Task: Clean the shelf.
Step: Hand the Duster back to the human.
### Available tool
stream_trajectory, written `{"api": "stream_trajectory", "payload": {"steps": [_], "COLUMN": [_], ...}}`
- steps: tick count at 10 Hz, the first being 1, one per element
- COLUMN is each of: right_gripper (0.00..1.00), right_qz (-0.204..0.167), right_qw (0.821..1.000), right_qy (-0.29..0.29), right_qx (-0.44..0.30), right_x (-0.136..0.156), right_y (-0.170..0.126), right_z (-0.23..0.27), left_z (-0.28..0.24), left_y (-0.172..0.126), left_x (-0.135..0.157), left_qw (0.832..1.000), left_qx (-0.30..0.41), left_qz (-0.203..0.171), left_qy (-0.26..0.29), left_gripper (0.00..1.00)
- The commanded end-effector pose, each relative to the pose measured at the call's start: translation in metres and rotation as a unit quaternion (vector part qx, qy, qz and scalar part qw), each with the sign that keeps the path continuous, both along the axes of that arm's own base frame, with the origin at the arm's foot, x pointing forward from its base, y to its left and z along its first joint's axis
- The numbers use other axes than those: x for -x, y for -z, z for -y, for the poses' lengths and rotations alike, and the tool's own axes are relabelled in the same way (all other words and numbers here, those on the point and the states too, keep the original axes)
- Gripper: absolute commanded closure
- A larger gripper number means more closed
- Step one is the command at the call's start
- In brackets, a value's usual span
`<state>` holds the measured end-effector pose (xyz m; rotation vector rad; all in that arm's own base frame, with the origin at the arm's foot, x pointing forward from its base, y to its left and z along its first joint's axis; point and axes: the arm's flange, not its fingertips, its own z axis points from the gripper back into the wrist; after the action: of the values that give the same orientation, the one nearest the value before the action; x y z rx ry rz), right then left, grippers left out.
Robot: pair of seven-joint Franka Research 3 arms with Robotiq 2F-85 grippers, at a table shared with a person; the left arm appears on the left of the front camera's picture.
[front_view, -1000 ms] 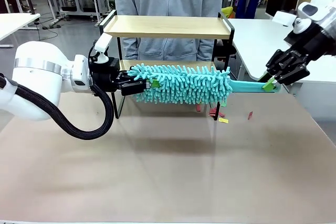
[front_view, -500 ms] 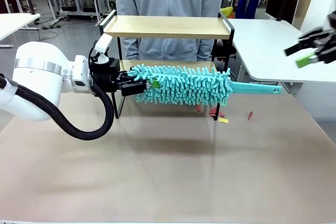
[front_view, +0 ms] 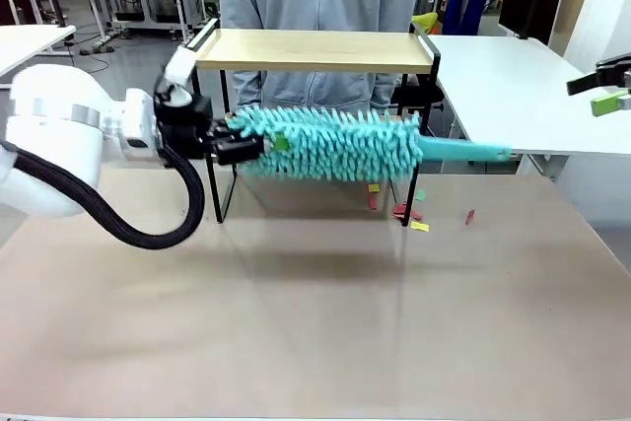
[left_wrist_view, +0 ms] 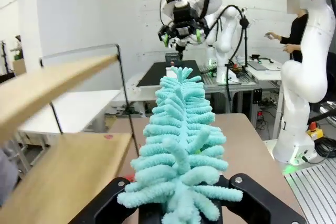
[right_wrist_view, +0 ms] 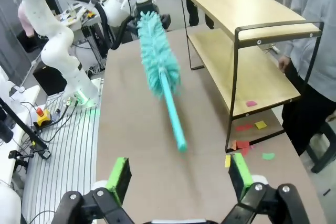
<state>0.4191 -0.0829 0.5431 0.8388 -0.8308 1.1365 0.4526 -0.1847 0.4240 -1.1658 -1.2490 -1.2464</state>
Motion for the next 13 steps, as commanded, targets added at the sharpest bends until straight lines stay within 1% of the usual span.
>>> {"api": "stream_trajectory", "payload": {"steps": [1, 2, 3, 4, 5, 6, 7, 8, 9, 10, 11, 12, 13], "right_gripper": [0.0, 0.0, 0.0, 0.0, 0.0, 0.0, 0.0, 0.0, 0.0, 0.0, 0.0, 0.0, 0.0], "right_qz": [0.007, 0.007, 0.007, 0.007, 0.007, 0.007, 0.007, 0.007, 0.007, 0.007, 0.007, 0.007, 0.007], "right_qw": [1.0, 1.0, 1.0, 1.0, 1.0, 1.0, 1.0, 1.0, 1.0, 1.0, 1.0, 1.0, 1.0], "right_qy": [0.004, 0.004, 0.004, 0.004, 0.004, 0.004, 0.004, 0.004, 0.004, 0.004, 0.004, 0.004, 0.004], "right_qx": [0.01, 0.01, 0.01, 0.01, 0.01, 0.01, 0.01, 0.01, 0.01, 0.01, 0.01, 0.01, 0.01], "right_x": [0.003, 0.003, 0.003, 0.003, 0.003, 0.003, 0.003, 0.003, 0.003, 0.003, 0.003, 0.003, 0.003], "right_y": [-0.005, -0.005, -0.005, -0.005, -0.005, -0.005, -0.005, -0.005, -0.005, -0.005, -0.005, -0.005, -0.005], "right_z": [-0.004, -0.004, -0.004, -0.004, -0.004, -0.004, -0.004, -0.004, -0.004, -0.004, -0.004, -0.004, -0.004], "left_z": [-0.029, -0.049, -0.07, -0.093, -0.113, -0.143, -0.159, -0.183, -0.202, -0.216, -0.223, -0.227, -0.225], "left_y": [-0.05, -0.081, -0.104, -0.125, -0.139, -0.153, -0.159, -0.16, -0.157, -0.15, -0.14, -0.129, -0.117], "left_x": [0.001, 0.003, 0.007, 0.012, 0.015, 0.019, 0.019, 0.021, 0.022, 0.025, 0.026, 0.027, 0.028], "left_qw": [0.997, 0.992, 0.986, 0.981, 0.972, 0.954, 0.939, 0.922, 0.898, 0.874, 0.85, 0.834, 0.823], "left_qx": [0.075, 0.119, 0.147, 0.159, 0.156, 0.156, 0.149, 0.156, 0.138, 0.117, 0.093, 0.08, 0.061], "left_qz": [-0.001, 0.002, 0.013, 0.036, 0.061, 0.084, 0.098, 0.098, 0.1, 0.094, 0.089, 0.076, 0.066], "left_qy": [-0.027, -0.047, -0.073, -0.104, -0.163, -0.243, -0.295, -0.341, -0.405, -0.463, -0.511, -0.541, -0.56], "left_gripper": [0.82, 0.82, 0.82, 0.82, 0.82, 0.82, 0.82, 0.82, 0.82, 0.82, 0.82, 0.82, 0.82]}}
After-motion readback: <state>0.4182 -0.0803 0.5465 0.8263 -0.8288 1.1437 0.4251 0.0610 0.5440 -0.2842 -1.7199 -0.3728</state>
